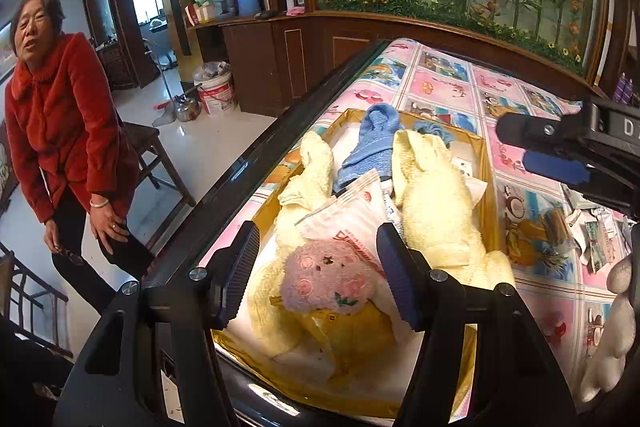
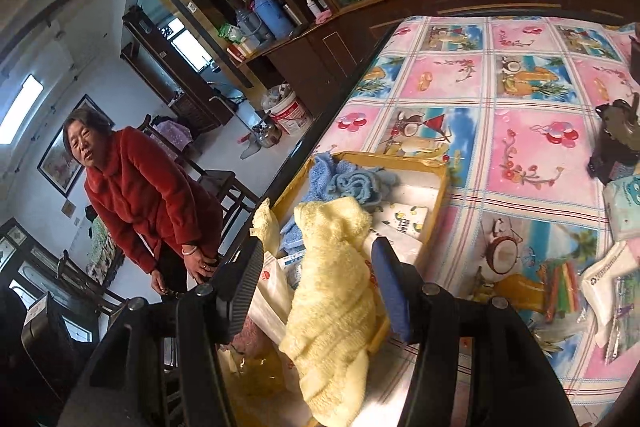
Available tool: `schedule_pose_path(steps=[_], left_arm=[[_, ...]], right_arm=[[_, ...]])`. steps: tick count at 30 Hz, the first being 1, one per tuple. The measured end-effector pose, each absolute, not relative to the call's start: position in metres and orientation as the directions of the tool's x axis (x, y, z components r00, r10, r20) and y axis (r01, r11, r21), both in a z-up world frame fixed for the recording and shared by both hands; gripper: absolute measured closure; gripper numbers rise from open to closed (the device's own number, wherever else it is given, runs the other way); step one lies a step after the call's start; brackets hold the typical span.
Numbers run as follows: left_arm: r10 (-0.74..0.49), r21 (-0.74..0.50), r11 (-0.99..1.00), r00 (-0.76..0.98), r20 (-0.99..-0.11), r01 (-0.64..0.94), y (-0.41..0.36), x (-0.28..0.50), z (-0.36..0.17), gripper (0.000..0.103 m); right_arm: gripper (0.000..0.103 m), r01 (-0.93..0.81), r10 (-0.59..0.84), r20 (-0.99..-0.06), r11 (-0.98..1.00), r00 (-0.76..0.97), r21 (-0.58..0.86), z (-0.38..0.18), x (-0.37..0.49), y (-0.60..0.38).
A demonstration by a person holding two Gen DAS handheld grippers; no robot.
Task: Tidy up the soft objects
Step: 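Carry the pink ball and yellow towel into the box and open both grippers, then move both grippers back over the remaining packets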
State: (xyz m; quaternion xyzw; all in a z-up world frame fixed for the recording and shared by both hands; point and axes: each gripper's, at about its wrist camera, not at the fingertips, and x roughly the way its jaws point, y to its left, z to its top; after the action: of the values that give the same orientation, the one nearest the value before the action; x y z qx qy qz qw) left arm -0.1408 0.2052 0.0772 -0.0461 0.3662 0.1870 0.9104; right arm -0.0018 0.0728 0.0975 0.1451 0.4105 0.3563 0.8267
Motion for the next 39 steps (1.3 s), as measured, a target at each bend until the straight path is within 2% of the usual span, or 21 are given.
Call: schedule_pose_path(steps=[7,11,16,25,34,39], left_arm=[[0.301,0.061,0.934,0.685,-0.663,-0.351,0.188,-0.147,0.091,0.041],[0.242,0.022,0.954,0.722,-0.648,-0.300,0.180,-0.149,0.104,0.041],[0.098,-0.056,0.982,0.740,-0.666,-0.181,0.161,-0.140,0.114,0.041],[-0.187,-0.203,0.978,0.636,-0.749,0.048,0.098,-0.101,0.103,0.042],[-0.191,-0.146,0.981,0.515,-0.836,0.126,0.045,-0.063,0.063,0.042],[-0.240,-0.170,0.968,0.491,-0.837,0.182,0.024,-0.053,0.058,0.042]], right_arm=[[0.047,-0.400,0.691,-0.556,0.721,0.461,0.565,0.092,-0.004,0.013],[0.047,-0.330,0.658,-0.544,0.743,0.521,0.582,0.090,-0.004,-0.037],[0.047,-0.215,0.570,-0.545,0.786,0.615,0.580,0.085,-0.006,-0.110],[0.046,-0.030,0.434,-0.573,0.814,0.695,0.581,0.066,-0.009,-0.206],[0.046,-0.012,0.453,-0.584,0.797,0.674,0.604,0.043,-0.005,-0.230],[0.046,0.018,0.407,-0.588,0.812,0.700,0.583,0.042,-0.010,-0.254]])
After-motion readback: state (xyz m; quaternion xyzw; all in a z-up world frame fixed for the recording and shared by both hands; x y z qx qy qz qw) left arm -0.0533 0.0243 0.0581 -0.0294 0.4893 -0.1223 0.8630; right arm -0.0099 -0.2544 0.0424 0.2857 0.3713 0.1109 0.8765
